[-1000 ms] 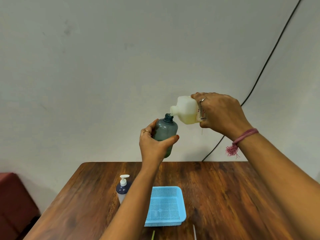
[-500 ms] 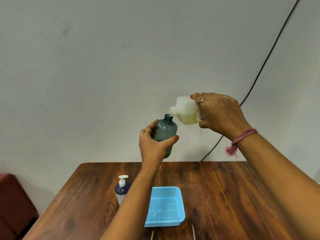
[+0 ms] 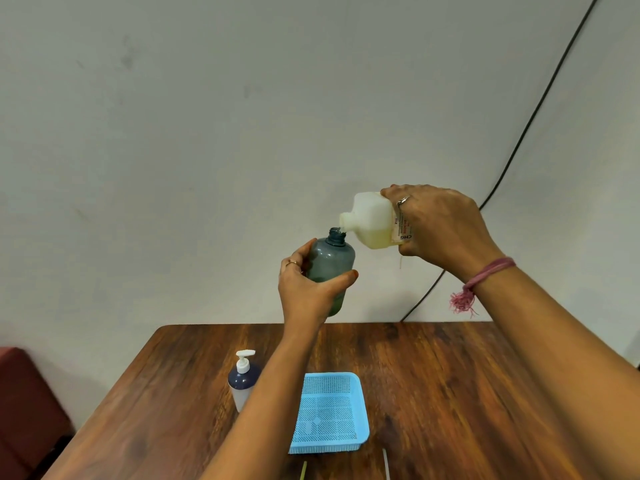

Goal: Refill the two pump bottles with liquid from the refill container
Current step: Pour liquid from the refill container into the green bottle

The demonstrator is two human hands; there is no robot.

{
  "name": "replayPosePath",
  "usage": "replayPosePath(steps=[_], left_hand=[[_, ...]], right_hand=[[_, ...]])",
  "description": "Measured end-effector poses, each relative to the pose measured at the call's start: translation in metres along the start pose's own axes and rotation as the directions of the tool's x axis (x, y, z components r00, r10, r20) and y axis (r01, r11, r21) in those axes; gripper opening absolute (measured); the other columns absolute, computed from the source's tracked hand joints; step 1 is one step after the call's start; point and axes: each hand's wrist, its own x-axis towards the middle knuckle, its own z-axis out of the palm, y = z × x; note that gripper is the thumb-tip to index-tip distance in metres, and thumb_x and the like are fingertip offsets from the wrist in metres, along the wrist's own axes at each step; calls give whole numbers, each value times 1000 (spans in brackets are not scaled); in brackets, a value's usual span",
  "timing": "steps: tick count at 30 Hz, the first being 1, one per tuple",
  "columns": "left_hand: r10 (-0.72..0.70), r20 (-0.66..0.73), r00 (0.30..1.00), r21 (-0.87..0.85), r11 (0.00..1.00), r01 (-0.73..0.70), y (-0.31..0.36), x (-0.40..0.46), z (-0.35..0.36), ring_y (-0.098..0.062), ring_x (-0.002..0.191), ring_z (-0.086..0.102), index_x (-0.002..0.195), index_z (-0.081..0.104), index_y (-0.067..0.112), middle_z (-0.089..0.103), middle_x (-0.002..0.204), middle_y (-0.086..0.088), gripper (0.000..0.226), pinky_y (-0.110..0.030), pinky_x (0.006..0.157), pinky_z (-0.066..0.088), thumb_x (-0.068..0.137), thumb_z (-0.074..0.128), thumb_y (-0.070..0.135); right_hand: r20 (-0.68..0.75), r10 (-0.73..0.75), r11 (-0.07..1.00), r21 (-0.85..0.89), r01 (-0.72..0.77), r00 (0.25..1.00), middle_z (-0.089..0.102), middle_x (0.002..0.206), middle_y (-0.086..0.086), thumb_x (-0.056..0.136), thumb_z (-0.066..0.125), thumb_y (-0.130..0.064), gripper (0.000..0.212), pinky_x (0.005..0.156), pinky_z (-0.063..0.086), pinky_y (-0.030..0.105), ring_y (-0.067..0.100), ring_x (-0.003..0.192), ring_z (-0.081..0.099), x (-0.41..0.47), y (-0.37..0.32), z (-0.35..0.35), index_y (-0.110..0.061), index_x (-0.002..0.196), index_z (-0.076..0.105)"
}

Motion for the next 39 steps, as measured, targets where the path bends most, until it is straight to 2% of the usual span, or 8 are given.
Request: replayPosePath(steps=[4, 8, 14, 25, 28, 33, 39], left_hand=[[-5, -4, 1000, 9, 1000, 5, -1, 0, 0, -15, 112, 56, 129, 52, 26, 55, 127, 1, 82, -25, 84, 55, 58, 92, 19], [-4, 2, 1000, 1, 1000, 4, 0, 0, 0, -14, 110, 57, 129, 52, 26, 55, 126, 1, 80, -15, 76, 52, 59, 91, 19], [1, 2, 1000, 2, 1000, -1, -1, -1, -1, -13, 110, 57, 131, 52, 23, 55, 127, 1, 82, -10, 69, 52, 59, 91, 19], [-6, -3, 1000, 0, 1000, 6, -2, -1, 0, -14, 110, 56, 128, 52, 27, 54, 127, 1, 79, -17, 78, 51, 60, 91, 19], [-9, 2, 1000, 1, 1000, 9, -1, -1, 1, -14, 111, 55, 130, 52, 26, 54, 128, 1, 80, -14, 76, 49, 60, 91, 18], [-11, 6, 1000, -3, 1000, 11, -1, -2, 1, -13, 110, 55, 130, 51, 26, 53, 128, 1, 80, -12, 75, 49, 60, 90, 19], [-21, 7, 1000, -18, 1000, 21, -1, -1, 1, -14, 110, 57, 130, 52, 26, 54, 128, 1, 81, -16, 77, 51, 59, 91, 18]], right_hand=[[9, -1, 1000, -10, 1, 1000, 71, 101, 6, 43, 91, -19, 79, 66, 53, 33, 29, 84, 68, 1, -1, -2, -12, 116, 63], [3, -6, 1000, -7, 6, 1000, 71, 98, 8, 42, 91, -17, 78, 66, 54, 35, 30, 82, 68, 1, -1, -3, -10, 115, 63], [-7, -11, 1000, -9, 11, 1000, 72, 98, 9, 38, 93, -17, 81, 65, 55, 34, 30, 80, 69, 1, -2, -3, -9, 113, 65], [-11, -14, 1000, -5, 14, 1000, 72, 100, 7, 39, 91, -15, 80, 66, 54, 34, 29, 82, 69, 1, -2, -2, -10, 114, 64], [-8, -14, 1000, -4, 14, 1000, 72, 99, 8, 37, 91, -14, 80, 65, 55, 34, 29, 82, 69, 1, -1, -2, -9, 113, 65], [13, -14, 1000, -14, 15, 1000, 70, 107, 8, 48, 89, -17, 78, 73, 54, 36, 29, 91, 68, 1, -1, -3, -11, 121, 60], [21, -8, 1000, -12, 9, 1000, 70, 105, 9, 46, 91, -18, 80, 72, 54, 37, 30, 88, 68, 1, -2, -2, -10, 119, 61]])
